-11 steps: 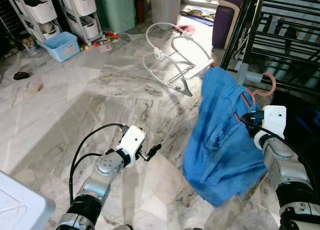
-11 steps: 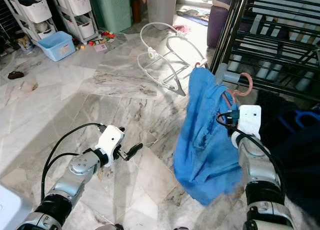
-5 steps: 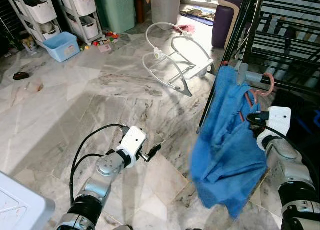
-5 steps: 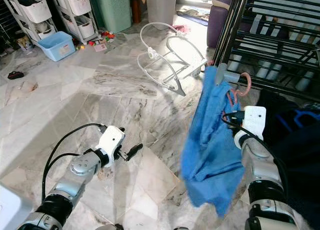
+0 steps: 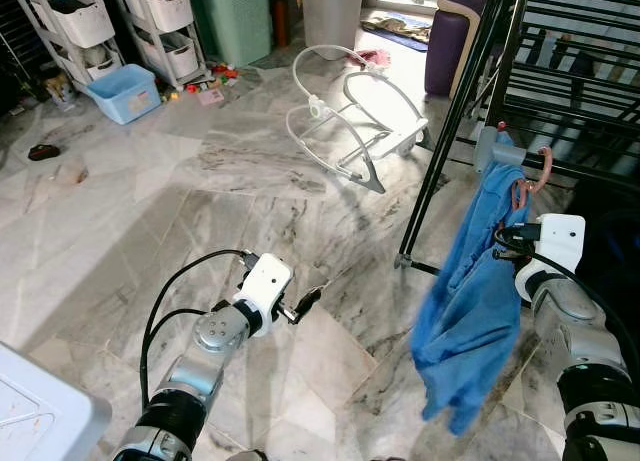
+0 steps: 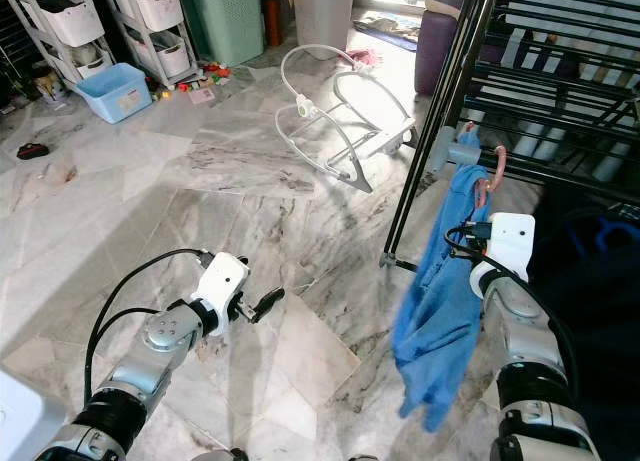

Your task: Hang hanger

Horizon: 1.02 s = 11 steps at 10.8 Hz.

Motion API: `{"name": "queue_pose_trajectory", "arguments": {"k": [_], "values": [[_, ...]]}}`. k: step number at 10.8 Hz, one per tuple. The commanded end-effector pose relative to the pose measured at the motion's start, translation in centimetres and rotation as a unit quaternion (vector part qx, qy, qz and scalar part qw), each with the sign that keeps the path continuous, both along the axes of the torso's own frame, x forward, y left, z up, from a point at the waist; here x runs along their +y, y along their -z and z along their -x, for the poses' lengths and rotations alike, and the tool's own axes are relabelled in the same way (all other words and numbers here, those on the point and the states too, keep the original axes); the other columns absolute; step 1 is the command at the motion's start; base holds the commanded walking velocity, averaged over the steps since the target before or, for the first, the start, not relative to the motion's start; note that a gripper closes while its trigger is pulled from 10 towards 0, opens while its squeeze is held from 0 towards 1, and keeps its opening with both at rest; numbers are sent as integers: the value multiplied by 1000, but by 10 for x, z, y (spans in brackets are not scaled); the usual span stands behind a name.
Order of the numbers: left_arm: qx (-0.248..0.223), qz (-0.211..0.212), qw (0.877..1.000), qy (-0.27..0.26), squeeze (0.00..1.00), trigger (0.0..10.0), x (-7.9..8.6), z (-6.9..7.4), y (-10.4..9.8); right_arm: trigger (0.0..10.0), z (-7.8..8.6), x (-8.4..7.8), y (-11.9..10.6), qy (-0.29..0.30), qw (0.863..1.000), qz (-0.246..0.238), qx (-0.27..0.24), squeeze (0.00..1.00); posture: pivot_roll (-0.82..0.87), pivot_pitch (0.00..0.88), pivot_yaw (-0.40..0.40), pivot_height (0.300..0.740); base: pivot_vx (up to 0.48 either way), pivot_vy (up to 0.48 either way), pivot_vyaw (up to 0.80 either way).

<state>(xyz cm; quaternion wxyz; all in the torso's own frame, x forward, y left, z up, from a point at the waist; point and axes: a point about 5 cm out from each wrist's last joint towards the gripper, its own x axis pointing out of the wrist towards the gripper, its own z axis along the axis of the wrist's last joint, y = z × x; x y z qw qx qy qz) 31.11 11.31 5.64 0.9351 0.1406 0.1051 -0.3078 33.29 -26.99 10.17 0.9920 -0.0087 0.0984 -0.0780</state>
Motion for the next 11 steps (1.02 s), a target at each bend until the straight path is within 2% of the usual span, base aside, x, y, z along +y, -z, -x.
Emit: {"name": "queue_pose_trajectory", "arguments": {"k": [1, 4, 6, 8, 10, 11], "values": [[2, -5, 1000, 5, 0, 10000, -1, -1, 1, 0, 3, -2, 3, 9, 1000, -3, 1, 0, 51, 124, 39, 740, 0, 0, 0], [5, -1, 1000, 9, 0, 10000, -9, 1, 3, 0, 6, -2, -5, 3, 1000, 14, -16, 0, 37, 117, 29, 740, 0, 0, 0], [3, 6, 1000, 4, 0, 10000, -14, -1, 2, 0, 11, 9, -22, 4, 997, 39, -62, 0, 34, 103, 21, 740, 0, 0, 0], [4, 14, 1000, -2, 0, 10000, -18, -1, 3, 0, 43, 27, -22, 20, 995, 43, -88, 0, 10, 84, 12, 740, 0, 0, 0], [7, 33, 999, -11, 0, 10000, -32, -3, 4, 0, 89, 31, -5, 69, 994, 29, -78, 0, -23, 73, 10, 740, 0, 0, 0], [0, 36, 999, -12, 0, 10000, -40, -5, 0, 0, 108, 32, 3, 74, 994, 28, -73, 0, -39, 67, 15, 740, 0, 0, 0]]}}
